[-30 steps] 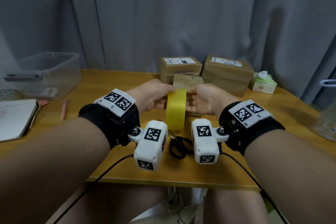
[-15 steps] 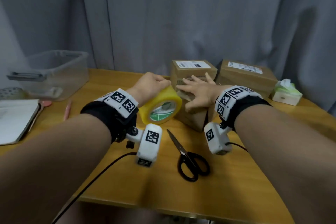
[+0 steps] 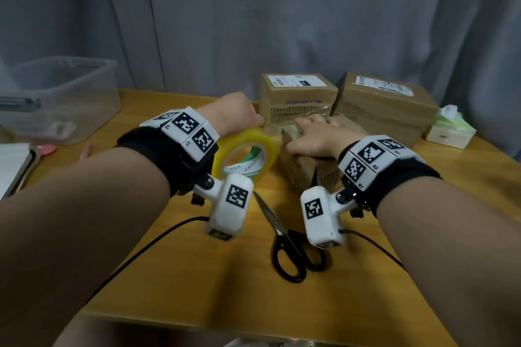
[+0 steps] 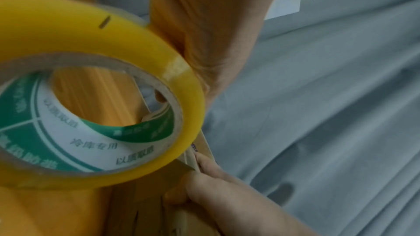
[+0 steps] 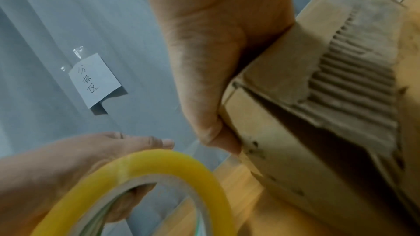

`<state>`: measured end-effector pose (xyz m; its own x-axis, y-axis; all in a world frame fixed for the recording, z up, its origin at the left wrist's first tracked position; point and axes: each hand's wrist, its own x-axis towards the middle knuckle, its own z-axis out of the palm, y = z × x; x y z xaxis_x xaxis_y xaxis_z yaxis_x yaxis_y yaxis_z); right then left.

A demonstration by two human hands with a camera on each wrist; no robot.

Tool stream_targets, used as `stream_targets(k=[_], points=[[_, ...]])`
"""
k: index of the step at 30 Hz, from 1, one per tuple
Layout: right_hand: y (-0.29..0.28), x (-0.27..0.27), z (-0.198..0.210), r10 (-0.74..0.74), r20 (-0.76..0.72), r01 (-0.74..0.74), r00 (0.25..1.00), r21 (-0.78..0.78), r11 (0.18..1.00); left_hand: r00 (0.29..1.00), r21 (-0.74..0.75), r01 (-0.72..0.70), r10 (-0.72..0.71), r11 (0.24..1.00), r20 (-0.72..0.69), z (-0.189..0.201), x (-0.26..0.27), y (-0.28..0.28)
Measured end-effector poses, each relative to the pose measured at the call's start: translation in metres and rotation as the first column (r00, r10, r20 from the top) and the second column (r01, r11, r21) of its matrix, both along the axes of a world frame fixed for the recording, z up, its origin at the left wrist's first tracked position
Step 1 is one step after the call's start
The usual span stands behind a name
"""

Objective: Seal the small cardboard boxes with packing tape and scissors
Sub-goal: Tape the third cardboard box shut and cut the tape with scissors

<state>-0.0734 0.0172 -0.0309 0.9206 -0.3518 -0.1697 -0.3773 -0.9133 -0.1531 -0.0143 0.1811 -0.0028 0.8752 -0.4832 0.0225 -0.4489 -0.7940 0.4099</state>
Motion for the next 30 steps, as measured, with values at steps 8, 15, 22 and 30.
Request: stream_targets(k=[8, 15, 22, 30], points=[[-0.005, 0.004, -0.001, -0.033, 0.022, 0.030, 0.999, 0.141, 0.990, 0.976, -0.055, 0.103, -0.090, 0.993, 0.196, -0.008, 0.001, 0.001], [0.010, 0.002, -0.007, -0.114, 0.011, 0.115, 0.993, -0.035, 0.993, 0.947, 0.019, 0.301, -0.301, 0.953, 0.111, -0.022, -0.009, 0.032], [0.012, 0.000, -0.007, -0.110, 0.022, 0.111, 0.994, -0.039, 0.993, 0.936, 0.299, 0.284, -0.331, 0.911, 0.119, -0.002, -0.015, 0.034], [0.034, 0.024, -0.006, -0.246, -0.006, 0.245, 0.969, -0.083, 0.966, 0.921, 0.178, 0.293, -0.328, 0.939, 0.212, -0.011, -0.007, 0.029]])
